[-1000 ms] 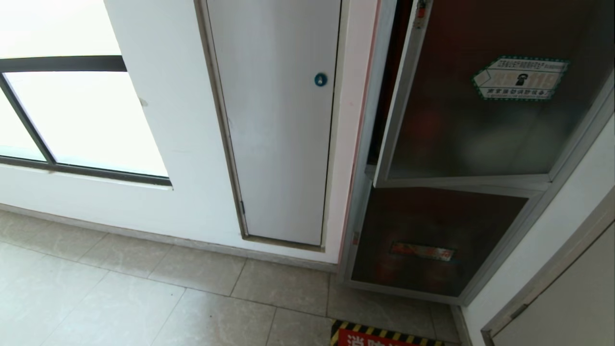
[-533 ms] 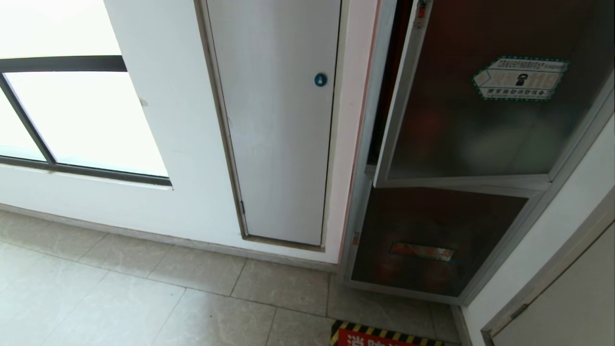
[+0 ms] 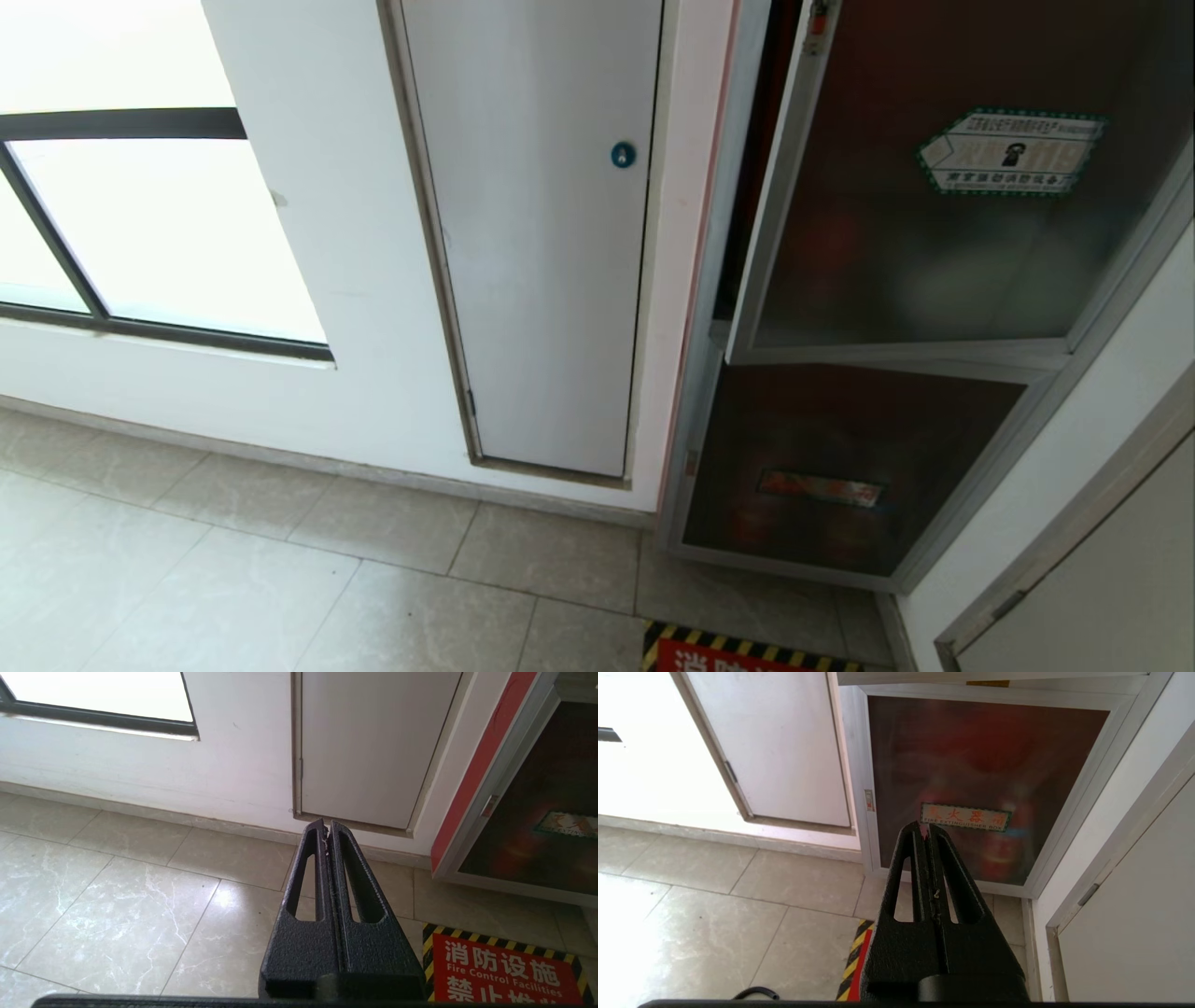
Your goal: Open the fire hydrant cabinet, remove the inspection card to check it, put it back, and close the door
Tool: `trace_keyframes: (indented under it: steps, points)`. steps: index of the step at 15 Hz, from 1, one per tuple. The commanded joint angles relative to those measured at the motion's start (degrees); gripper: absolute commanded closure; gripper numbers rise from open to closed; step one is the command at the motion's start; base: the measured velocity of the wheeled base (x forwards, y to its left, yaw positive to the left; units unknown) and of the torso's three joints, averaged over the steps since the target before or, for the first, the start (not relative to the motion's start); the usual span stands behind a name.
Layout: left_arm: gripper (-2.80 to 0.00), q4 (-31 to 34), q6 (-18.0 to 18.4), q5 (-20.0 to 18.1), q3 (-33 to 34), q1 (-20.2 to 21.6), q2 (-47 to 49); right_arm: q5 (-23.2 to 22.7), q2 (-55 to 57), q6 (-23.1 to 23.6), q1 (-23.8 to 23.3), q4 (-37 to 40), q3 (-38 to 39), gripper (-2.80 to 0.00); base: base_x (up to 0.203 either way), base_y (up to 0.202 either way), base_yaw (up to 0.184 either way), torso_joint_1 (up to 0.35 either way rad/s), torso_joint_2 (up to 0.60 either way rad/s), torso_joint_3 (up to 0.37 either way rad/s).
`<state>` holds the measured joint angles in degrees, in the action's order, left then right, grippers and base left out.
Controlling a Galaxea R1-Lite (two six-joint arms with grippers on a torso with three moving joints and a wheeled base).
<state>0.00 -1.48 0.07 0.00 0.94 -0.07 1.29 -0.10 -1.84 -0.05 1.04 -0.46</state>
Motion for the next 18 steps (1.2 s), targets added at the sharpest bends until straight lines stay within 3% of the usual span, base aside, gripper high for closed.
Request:
trace_keyframes:
  steps: [1,11,18]
  points:
    - [0.00,0.0,0.0,0.0,0.0,0.0,0.1,0.0,0.1,-0.2,0.0,0.0,-0.1,0.00,0.000,0.000,0.000,0.000,0.00,0.000]
    - [0.00,0.0,0.0,0.0,0.0,0.0,0.1,0.0,0.1,-0.4,0.0,-0.1,-0.1,0.00,0.006,0.000,0.000,0.000,0.00,0.000]
    - [0.00,0.0,0.0,0.0,0.0,0.0,0.1,0.0,0.1,-0.3,0.0,-0.1,-0.1,0.00,0.187,0.000,0.000,0.006,0.00,-0.001]
